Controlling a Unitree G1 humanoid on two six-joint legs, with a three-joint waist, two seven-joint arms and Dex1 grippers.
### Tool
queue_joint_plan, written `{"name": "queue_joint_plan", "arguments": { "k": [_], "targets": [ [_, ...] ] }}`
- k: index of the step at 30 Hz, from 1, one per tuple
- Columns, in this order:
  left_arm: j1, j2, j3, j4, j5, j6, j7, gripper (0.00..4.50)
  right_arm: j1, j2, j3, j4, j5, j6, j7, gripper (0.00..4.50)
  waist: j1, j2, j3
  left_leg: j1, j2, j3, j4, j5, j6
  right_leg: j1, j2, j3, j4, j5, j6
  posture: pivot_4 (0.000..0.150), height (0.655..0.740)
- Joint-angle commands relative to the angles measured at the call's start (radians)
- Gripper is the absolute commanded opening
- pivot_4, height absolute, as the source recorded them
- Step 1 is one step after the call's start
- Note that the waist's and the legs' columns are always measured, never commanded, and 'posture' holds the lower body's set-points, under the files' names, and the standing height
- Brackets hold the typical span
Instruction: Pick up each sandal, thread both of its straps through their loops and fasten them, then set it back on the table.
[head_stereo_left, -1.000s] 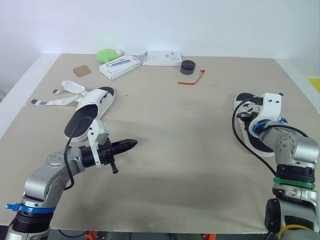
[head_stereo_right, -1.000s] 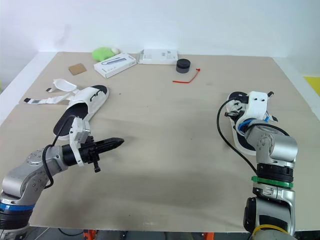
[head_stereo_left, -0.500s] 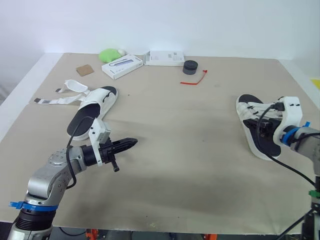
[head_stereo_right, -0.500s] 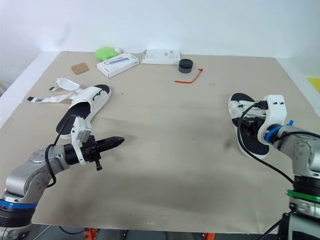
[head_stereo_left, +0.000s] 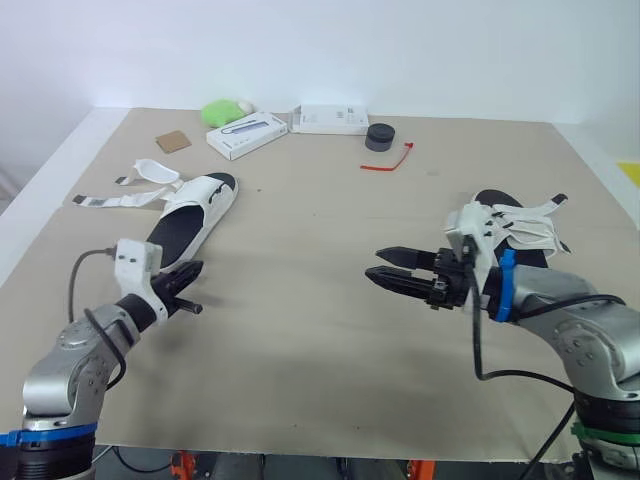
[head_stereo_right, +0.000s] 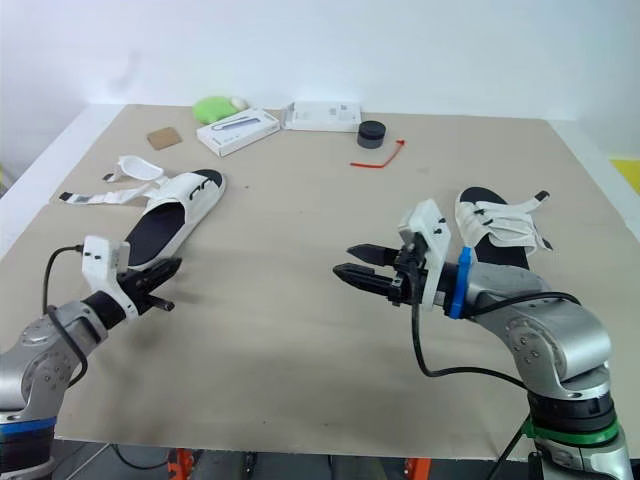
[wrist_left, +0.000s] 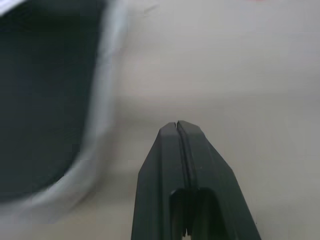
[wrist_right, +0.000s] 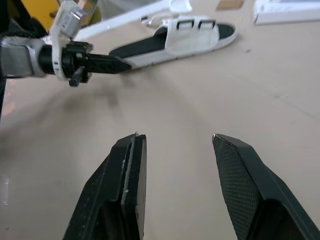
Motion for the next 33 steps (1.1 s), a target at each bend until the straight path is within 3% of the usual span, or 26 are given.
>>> {"name": "queue_joint_plan", "arguments": {
  "k": [1,10,13,18,21,22,33],
  "targets": [
    [0.022,0.001,0.022,-0.094,-0.005,-0.009,0.016,0.0,-0.031,0.018,0.024,0.041,-0.029,-0.043,-0.002,2.33,0.001,0.0,0.0,-0.001,0.0,0.0,0.0,0.0,0.0,0.0,0.0,0.0,0.0,0.0,-0.001,0.15,0.74],
    [0.004,-0.006,0.052,-0.088,-0.042,-0.05,0.002,0.0,-0.078,0.085,0.08,0.104,-0.06,-0.072,-0.012,2.33,-0.001,0.0,0.0,-0.001,0.001,0.0,-0.001,0.0,0.0,-0.002,0.002,0.0,0.001,0.001,-0.002,0.15,0.74],
    [-0.023,-0.02,0.087,-0.058,-0.084,-0.07,-0.016,0.78,-0.082,0.102,0.079,0.108,-0.059,-0.072,-0.017,2.42,-0.002,0.0,0.0,-0.001,0.001,0.0,-0.001,0.0,0.0,-0.003,0.002,0.0,0.001,0.001,-0.003,0.15,0.74],
    [-0.081,-0.019,0.098,0.013,-0.033,-0.111,0.029,3.07,-0.084,0.109,0.067,0.099,-0.046,-0.064,-0.02,2.42,-0.001,0.0,0.0,-0.001,0.001,0.0,0.0,0.0,0.0,-0.002,0.002,0.0,0.001,0.002,-0.003,0.15,0.74],
    [-0.127,-0.028,0.082,0.084,0.008,-0.113,0.08,4.27,-0.086,0.12,0.056,0.082,-0.024,-0.055,-0.029,2.42,-0.002,0.0,0.0,-0.001,0.001,0.0,0.0,0.0,0.0,-0.002,0.002,0.0,0.001,0.004,-0.007,0.15,0.74],
    [-0.142,-0.034,0.08,0.108,0.01,-0.105,0.091,4.42,-0.086,0.125,0.056,0.075,-0.019,-0.052,-0.034,2.42,-0.002,0.0,0.0,-0.001,0.001,0.0,0.0,0.0,0.0,-0.002,0.002,0.0,0.001,0.004,-0.007,0.15,0.74],
    [-0.35,-0.071,-0.033,0.467,0.146,-0.122,0.121,4.42,-0.068,0.159,0.091,0.005,-0.036,-0.033,-0.124,2.42,0.0,0.002,-0.002,0.0,0.0,-0.002,0.0,0.003,0.001,-0.001,0.002,-0.001,0.002,0.005,-0.005,0.15,0.74]
  ]
}}
